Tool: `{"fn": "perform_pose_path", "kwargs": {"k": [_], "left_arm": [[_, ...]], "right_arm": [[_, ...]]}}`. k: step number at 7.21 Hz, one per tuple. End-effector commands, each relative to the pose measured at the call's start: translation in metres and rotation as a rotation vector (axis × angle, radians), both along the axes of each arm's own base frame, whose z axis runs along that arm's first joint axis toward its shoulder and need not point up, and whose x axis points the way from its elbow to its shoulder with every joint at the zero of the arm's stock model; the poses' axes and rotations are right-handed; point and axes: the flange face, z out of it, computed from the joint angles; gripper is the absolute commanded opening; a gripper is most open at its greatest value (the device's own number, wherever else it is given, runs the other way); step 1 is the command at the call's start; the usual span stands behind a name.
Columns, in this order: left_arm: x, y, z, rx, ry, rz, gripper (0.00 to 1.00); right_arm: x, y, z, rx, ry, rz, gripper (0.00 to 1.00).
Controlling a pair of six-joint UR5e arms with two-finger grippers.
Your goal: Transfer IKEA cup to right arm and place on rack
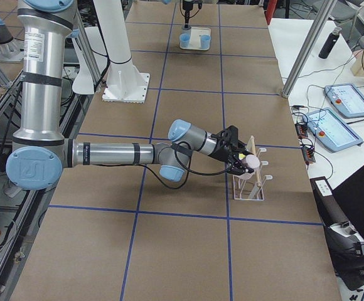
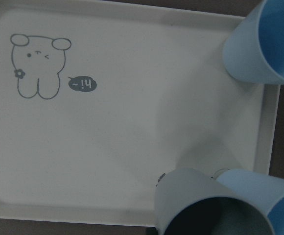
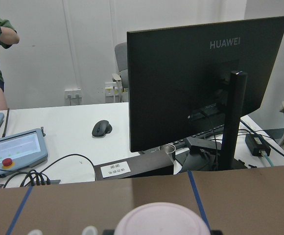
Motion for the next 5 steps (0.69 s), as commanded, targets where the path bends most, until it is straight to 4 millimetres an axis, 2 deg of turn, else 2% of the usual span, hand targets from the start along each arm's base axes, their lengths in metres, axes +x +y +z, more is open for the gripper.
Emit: {"fn": "perform_pose_path", "kwargs": {"k": [1, 3, 5], "left_arm": [[-0.011, -0.005, -0.006, 0.007, 0.011, -0.029, 0.00], [-0.016, -0.007, -0.010, 0.013, 0.016, -0.039, 0.00], [-0.017, -0.006, -0.017, 0.022, 0.024, -0.042, 0.00]], "right_arm": [[-0.003, -0.004, 0.011, -0.016, 0.007, -0.003, 0.23], [-0.013, -0.017, 0.008, -0.011, -0.002, -0.011, 0.26], [-0.027, -0.018, 0.010, -0.005, -0.024, -0.027, 0.29]]}}
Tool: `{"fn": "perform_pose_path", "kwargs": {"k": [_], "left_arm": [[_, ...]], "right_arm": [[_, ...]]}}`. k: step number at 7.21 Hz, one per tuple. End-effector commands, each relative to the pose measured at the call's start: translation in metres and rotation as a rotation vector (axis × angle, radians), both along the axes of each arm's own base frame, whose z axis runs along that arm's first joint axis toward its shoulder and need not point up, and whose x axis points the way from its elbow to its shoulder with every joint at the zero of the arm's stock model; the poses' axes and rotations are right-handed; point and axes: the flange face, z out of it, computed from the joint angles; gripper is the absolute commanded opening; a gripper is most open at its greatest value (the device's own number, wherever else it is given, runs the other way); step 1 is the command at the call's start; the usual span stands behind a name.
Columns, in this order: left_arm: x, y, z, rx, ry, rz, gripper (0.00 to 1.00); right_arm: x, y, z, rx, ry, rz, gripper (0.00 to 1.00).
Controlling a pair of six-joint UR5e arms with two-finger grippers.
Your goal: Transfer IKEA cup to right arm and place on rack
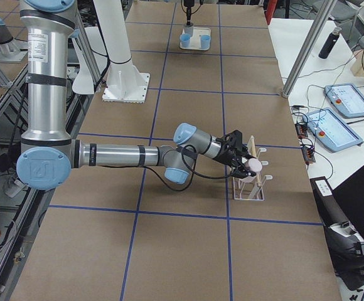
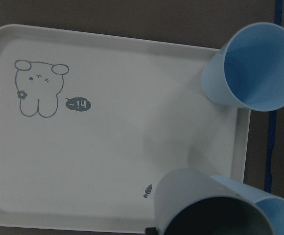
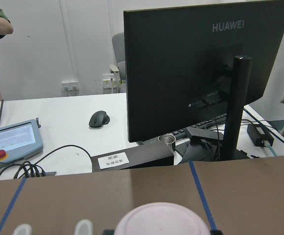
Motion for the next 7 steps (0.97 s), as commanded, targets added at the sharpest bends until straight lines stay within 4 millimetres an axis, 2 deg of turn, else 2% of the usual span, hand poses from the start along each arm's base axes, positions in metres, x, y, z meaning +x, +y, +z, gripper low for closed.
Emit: {"fn": "perform_pose_path", "kwargs": {"k": [1, 7], "left_arm": [[-0.001, 0.000, -0.002, 0.003, 0.003, -0.002, 0.00], [-0.001, 0.000, -0.007, 0.011, 0.007, -0.003, 0.00]], "right_arm": [[-0.015, 0.000, 0.002, 0.010, -0.010, -0.023, 0.29], [-0.017, 0.002, 0.030, 0.009, -0.002, -0.031, 0.29]]}}
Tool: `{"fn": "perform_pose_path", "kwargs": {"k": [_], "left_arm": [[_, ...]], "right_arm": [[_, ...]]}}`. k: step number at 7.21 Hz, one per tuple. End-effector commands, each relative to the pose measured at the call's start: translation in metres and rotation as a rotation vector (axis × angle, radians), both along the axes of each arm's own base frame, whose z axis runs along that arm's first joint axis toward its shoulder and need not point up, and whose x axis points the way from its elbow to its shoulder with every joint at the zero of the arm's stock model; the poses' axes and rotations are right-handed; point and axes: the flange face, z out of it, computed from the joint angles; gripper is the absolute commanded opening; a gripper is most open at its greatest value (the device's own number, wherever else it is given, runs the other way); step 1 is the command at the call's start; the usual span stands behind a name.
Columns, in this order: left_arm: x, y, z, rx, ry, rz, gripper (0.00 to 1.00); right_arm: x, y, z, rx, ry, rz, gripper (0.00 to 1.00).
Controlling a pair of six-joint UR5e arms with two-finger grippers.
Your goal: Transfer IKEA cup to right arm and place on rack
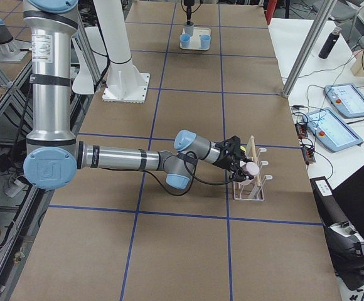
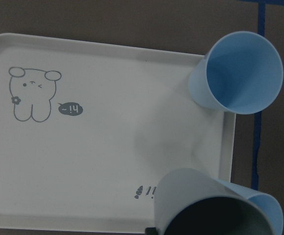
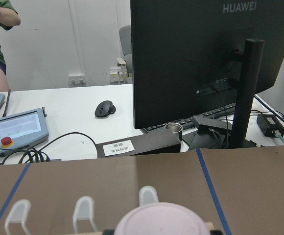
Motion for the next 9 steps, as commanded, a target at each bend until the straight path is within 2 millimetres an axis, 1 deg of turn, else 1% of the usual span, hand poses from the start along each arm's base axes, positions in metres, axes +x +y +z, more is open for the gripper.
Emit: {"fn": "perform_pose_path", "kwargs": {"k": [1, 2, 3, 4, 5, 7, 8, 9], "left_arm": [[0.000, 0.000, -0.001, 0.001, 0.002, 0.001, 0.00], [0.000, 0.000, -0.002, 0.002, 0.003, 0.001, 0.00], [0.001, -0.001, -0.004, 0.006, 0.005, 0.001, 0.00], [-0.002, -0.009, -0.011, 0.021, 0.016, -0.017, 0.00], [-0.008, -0.024, -0.027, 0.043, 0.047, -0.043, 0.00], [-0.035, -0.053, -0.065, 0.078, 0.140, -0.091, 0.00], [-0.033, -0.070, -0.097, 0.055, 0.200, -0.130, 0.00], [-0.024, -0.087, -0.140, 0.007, 0.269, -0.187, 0.00]], "right_arm": [[0.000, 0.001, 0.008, -0.007, 0.009, -0.002, 0.29], [-0.008, 0.001, 0.006, -0.004, 0.006, -0.009, 0.35], [-0.020, -0.009, 0.001, 0.005, 0.000, -0.011, 0.66], [-0.026, -0.013, -0.001, 0.009, -0.003, -0.019, 0.99], [-0.026, -0.013, -0.002, 0.011, -0.003, -0.019, 1.00], [-0.025, -0.010, -0.016, 0.072, -0.037, -0.023, 0.99], [-0.024, -0.007, -0.023, 0.108, -0.059, -0.025, 0.99], [-0.023, -0.005, -0.044, 0.144, -0.092, -0.024, 0.99]]}}
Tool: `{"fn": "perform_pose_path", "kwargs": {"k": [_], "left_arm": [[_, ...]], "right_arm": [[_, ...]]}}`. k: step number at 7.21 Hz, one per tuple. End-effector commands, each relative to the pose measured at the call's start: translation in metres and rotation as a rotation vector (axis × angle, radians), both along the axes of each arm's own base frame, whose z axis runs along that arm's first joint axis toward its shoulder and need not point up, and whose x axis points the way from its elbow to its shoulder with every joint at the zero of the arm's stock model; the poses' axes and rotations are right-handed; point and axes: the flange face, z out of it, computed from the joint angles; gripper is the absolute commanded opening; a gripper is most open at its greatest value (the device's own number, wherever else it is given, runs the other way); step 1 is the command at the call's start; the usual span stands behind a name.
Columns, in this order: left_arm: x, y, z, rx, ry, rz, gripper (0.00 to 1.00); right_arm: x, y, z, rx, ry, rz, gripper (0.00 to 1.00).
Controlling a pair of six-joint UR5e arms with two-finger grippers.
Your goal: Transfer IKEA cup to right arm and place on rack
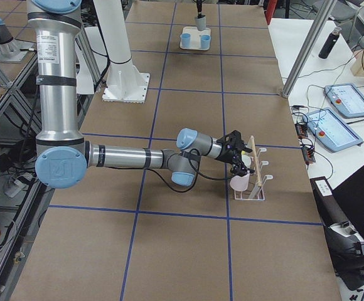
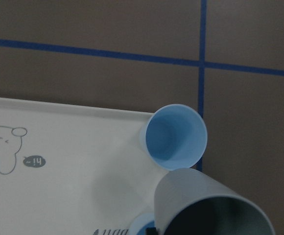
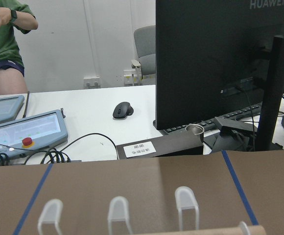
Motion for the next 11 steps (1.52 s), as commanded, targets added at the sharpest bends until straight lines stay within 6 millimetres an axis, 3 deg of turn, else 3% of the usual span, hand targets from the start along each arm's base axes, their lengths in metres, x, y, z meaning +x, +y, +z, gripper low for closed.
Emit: {"fn": "perform_pose_path", "kwargs": {"k": [1, 2, 4, 5, 6, 8, 9, 10, 11], "left_arm": [[0.014, -0.037, -0.087, -0.083, 0.144, -0.095, 0.00], [0.024, -0.052, -0.125, -0.116, 0.200, -0.123, 0.00], [0.043, -0.073, -0.179, -0.147, 0.271, -0.139, 0.00], [0.071, -0.079, -0.209, -0.172, 0.303, -0.117, 0.00], [0.081, -0.083, -0.224, -0.191, 0.325, -0.115, 0.00], [0.099, -0.088, -0.254, -0.161, 0.356, -0.092, 0.00], [0.102, -0.093, -0.267, -0.181, 0.406, -0.122, 0.00], [0.118, -0.091, -0.270, -0.194, 0.500, -0.164, 0.00], [0.149, -0.075, -0.276, -0.205, 0.642, -0.232, 0.00]], "right_arm": [[-0.002, 0.007, -0.040, 0.036, -0.172, -0.015, 0.99], [-0.004, 0.013, -0.063, 0.017, -0.315, -0.038, 0.99], [-0.019, 0.033, -0.115, 0.008, -0.515, -0.144, 0.99], [-0.028, 0.043, -0.144, -0.038, -0.692, -0.173, 0.99], [-0.050, 0.058, -0.176, -0.075, -0.841, -0.231, 0.99], [-0.093, 0.067, -0.254, -0.129, -1.160, -0.358, 0.99], [-0.114, 0.075, -0.279, -0.166, -1.291, -0.430, 0.99], [-0.133, 0.086, -0.300, -0.176, -1.370, -0.507, 0.99], [-0.150, 0.094, -0.319, -0.232, -1.470, -0.560, 0.98]]}}
